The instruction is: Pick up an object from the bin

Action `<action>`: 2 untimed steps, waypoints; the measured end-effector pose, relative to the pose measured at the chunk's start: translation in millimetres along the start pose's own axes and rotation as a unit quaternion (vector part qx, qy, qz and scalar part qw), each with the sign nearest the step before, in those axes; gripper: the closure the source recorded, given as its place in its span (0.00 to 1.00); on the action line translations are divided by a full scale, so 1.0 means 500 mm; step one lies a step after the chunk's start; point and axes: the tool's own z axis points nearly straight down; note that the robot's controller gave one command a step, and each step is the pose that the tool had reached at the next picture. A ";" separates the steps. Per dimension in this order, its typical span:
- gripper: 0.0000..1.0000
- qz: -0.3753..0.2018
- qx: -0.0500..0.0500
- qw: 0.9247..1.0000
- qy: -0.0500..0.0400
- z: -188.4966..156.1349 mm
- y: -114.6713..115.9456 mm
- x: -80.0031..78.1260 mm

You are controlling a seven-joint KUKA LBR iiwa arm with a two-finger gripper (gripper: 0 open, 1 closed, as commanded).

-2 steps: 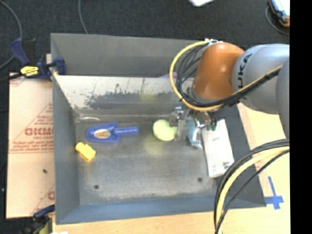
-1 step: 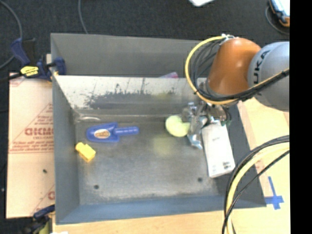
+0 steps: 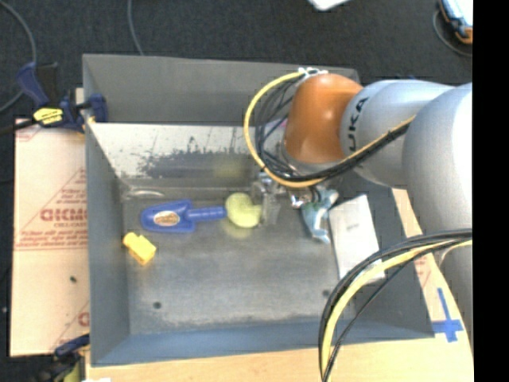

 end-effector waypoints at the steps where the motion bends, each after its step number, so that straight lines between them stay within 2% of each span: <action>1: 1.00 -0.025 0.006 1.000 -0.005 -0.203 -0.080 0.016; 2: 1.00 0.030 0.000 1.000 -0.004 -0.206 -0.001 0.007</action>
Offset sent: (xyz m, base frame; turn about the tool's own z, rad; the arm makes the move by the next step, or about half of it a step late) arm -0.0096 -0.0011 0.1012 0.0607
